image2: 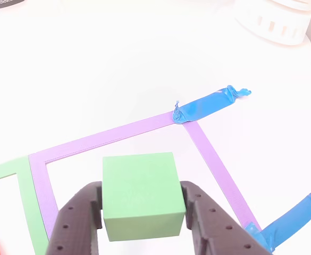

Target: Tower of hanoi

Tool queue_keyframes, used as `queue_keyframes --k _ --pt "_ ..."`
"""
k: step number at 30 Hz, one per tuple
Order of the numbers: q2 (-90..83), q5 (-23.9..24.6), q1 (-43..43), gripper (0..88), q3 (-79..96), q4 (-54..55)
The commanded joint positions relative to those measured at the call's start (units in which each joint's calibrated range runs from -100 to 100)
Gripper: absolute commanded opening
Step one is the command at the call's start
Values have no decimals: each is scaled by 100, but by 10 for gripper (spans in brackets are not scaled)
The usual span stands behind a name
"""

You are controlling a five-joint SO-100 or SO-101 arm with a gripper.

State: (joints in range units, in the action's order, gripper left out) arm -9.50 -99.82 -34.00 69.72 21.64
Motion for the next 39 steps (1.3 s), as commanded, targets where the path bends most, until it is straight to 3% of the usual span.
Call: queue_keyframes --k 1,17,26,29,39 --pt "695 -18 44 67 -336 848" --pt "2536 -18 -148 73 -654 2410" --pt "2593 -18 -263 143 -663 2491" --pt "2544 -18 -234 214 -672 2491" --pt "1898 -18 25 231 -572 2362"
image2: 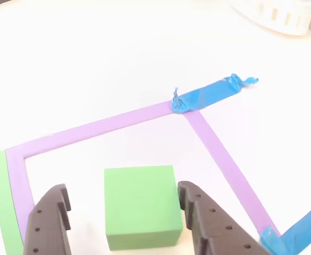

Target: Tower of hanoi

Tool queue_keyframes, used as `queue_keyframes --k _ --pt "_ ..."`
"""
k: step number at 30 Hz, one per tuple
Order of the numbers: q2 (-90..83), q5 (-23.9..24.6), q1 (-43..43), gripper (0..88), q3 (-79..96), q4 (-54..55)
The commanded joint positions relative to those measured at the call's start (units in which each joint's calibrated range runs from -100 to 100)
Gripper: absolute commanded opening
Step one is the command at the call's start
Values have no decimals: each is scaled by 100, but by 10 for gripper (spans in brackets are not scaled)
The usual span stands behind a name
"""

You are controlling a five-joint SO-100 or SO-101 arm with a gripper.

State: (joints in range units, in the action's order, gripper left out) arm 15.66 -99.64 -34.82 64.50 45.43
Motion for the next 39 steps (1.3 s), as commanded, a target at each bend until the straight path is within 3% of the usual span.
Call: queue_keyframes --k 1,4,8,16,20,23,32,39 --pt "-843 -36 145 235 -4 -202" --pt "-1643 -36 222 223 32 -1012" --pt "-2854 -36 174 113 -122 -2615" --pt "-4897 -36 509 15 -1695 -7158" --pt "-5276 -36 1075 2 -3222 -9700" --pt "-5276 -36 1660 1 -4332 -10980" --pt "-5688 -36 3357 1 -6277 -13474" --pt "-6358 -36 4392 1 -6641 -14526"
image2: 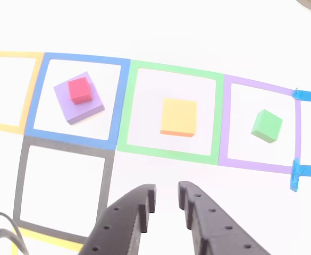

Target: Tower of hanoi

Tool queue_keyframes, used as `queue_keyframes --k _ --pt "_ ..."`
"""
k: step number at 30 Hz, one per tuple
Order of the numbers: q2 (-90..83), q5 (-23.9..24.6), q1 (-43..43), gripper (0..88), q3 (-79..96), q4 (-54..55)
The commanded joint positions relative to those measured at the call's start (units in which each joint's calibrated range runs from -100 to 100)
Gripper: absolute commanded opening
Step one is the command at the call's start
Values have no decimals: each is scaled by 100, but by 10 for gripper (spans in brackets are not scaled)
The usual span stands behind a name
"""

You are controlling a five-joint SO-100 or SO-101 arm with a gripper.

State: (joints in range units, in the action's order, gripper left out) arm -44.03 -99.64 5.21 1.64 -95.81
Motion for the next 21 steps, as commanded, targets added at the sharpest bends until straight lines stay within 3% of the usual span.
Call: queue_keyframes --k 1,11,21 --pt "-454 -36 476 1 -337 -403" --pt "-801 -36 1128 23 909 75" --pt "-1915 -36 1052 145 5636 4739"
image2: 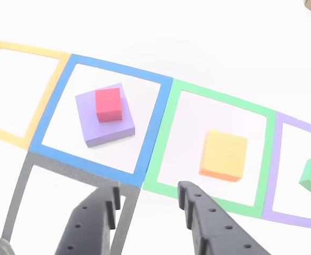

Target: Tower of hanoi

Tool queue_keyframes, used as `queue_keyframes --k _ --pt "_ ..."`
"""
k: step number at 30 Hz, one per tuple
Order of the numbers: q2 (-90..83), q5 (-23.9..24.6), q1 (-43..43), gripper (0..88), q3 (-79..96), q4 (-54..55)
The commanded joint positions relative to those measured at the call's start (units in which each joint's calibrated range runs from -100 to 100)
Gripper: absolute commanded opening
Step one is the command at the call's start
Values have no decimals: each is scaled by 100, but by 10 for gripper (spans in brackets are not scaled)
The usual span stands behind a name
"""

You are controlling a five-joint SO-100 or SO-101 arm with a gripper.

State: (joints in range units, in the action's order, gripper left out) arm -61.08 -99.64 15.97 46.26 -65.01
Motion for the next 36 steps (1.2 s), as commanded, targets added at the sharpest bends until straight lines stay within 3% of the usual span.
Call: queue_keyframes --k 1,4,5,8,12,19,27,36 --pt "-186 -36 -6 154 1456 2056" --pt "-154 -36 -54 340 2701 3862" --pt "-113 -36 -54 355 3047 4404" --pt "64 -36 -25 324 3501 5125" --pt "194 -36 109 369 4047 6105" --pt "1179 -36 234 372 4747 8267" --pt "3415 -36 224 379 4574 10437" --pt "5482 -36 234 379 3692 11797"
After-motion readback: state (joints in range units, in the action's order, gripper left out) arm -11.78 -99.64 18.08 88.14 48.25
